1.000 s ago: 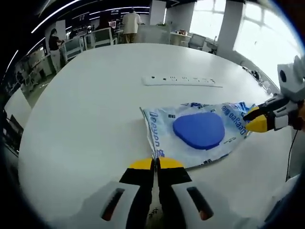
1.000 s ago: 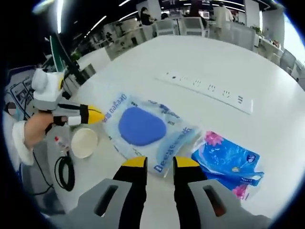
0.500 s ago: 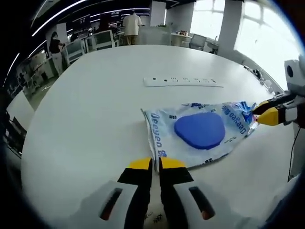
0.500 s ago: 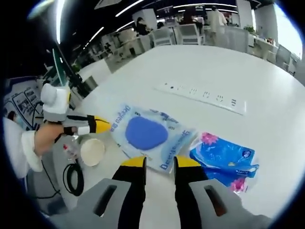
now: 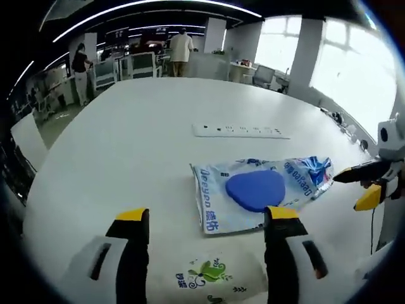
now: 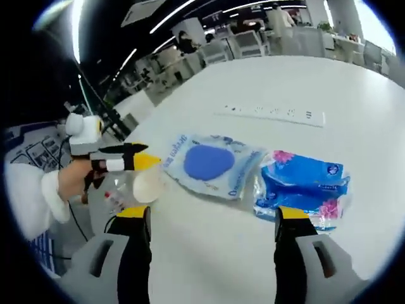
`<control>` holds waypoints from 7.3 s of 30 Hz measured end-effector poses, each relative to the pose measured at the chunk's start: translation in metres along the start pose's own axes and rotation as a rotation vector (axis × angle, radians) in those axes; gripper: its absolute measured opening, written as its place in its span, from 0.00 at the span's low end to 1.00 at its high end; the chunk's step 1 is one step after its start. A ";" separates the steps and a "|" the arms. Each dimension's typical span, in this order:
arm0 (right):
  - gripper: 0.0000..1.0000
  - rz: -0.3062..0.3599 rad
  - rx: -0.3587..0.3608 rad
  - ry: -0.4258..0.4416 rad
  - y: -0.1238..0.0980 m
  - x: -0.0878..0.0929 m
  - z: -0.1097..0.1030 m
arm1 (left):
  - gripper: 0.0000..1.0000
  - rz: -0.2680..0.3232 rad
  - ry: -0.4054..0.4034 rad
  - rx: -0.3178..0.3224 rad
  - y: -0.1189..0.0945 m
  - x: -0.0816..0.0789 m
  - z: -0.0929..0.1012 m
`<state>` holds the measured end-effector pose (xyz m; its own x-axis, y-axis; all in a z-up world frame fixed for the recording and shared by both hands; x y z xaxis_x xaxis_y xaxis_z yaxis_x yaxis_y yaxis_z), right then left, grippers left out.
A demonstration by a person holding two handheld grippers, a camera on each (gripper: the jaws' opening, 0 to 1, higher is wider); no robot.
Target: Arrange the tabletop items into an orderly group along one side of the table until the central work area is clear of visible clutter.
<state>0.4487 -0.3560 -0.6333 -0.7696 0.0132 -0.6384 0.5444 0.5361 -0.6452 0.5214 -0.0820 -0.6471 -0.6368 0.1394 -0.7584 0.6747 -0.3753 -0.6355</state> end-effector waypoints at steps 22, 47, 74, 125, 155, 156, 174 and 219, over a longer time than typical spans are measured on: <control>0.93 0.041 0.076 0.141 -0.071 0.049 0.032 | 1.00 0.023 0.042 0.033 -0.052 0.009 0.005; 0.85 0.073 0.100 0.237 -0.105 0.070 0.046 | 0.98 -0.009 0.059 0.030 -0.084 0.036 0.008; 0.80 0.067 0.081 0.341 -0.100 0.090 0.038 | 0.79 -0.168 0.574 0.155 -0.075 0.037 0.012; 0.73 0.076 0.054 0.445 -0.103 0.108 0.035 | 0.38 -0.096 0.364 0.155 -0.051 0.035 0.021; 0.65 0.088 -0.042 0.316 -0.103 0.100 0.004 | 0.38 0.183 0.005 0.267 -0.109 0.056 0.054; 0.65 0.088 -0.046 0.310 -0.103 0.098 0.003 | 0.38 0.178 0.007 0.269 -0.111 0.058 0.055; 0.58 0.088 -0.212 0.036 -0.093 0.047 -0.044 | 0.39 0.181 0.067 0.265 -0.146 0.075 0.076; 0.00 -0.174 -0.641 -0.385 -0.044 0.007 -0.175 | 0.35 0.255 0.337 0.170 -0.193 0.079 0.100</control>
<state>0.3611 -0.2317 -0.5365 -0.5919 -0.3478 -0.7271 0.0359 0.8898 -0.4548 0.3037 -0.0904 -0.5701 -0.2819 0.3032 -0.9103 0.7055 -0.5775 -0.4108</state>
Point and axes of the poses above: the point that each gripper's makers call its tool centre point, and the gripper's own axes: y roughly forward along the fingers, z roughly to its right, x roughly out of its underside, the point moved 9 cm from there along -y, roughly backward along the fingers
